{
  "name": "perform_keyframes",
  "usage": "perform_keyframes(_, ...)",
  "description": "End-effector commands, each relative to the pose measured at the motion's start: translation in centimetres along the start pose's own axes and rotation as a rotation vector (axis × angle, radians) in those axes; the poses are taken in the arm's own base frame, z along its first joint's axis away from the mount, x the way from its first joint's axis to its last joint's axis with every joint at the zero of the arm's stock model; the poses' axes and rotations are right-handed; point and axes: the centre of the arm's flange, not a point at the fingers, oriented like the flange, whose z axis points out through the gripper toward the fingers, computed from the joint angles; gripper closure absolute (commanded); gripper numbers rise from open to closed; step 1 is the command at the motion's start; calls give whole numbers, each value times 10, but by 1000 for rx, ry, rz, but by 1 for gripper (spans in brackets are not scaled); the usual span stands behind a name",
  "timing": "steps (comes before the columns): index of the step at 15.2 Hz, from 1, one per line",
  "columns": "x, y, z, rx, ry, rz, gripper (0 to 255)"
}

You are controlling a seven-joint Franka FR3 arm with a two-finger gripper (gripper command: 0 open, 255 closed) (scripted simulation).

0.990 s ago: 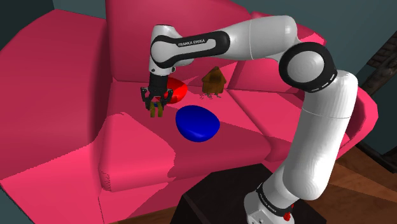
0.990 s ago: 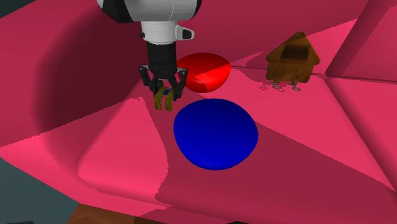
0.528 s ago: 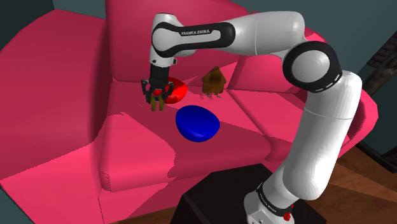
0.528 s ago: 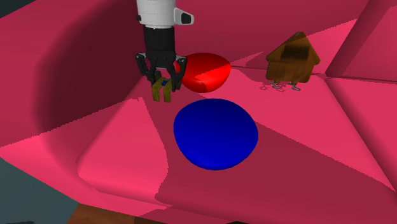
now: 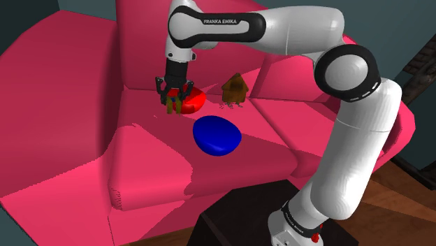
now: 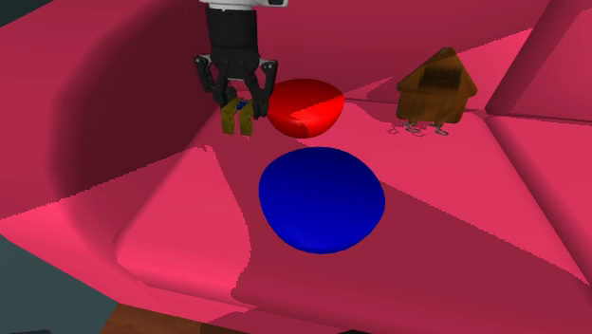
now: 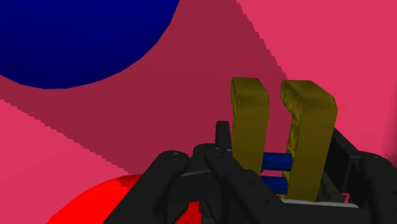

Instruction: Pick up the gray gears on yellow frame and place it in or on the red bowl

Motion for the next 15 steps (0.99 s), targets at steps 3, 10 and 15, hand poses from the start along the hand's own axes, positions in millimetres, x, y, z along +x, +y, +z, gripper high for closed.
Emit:
perform_keyframes(3, -4, 0, -21, 0, 0, 0, 255)
perform_keyframes(10, -11, -1, -57, 0, 0, 0, 255)
perform_keyframes(15, 30, 29, -71, 0, 0, 0, 255)
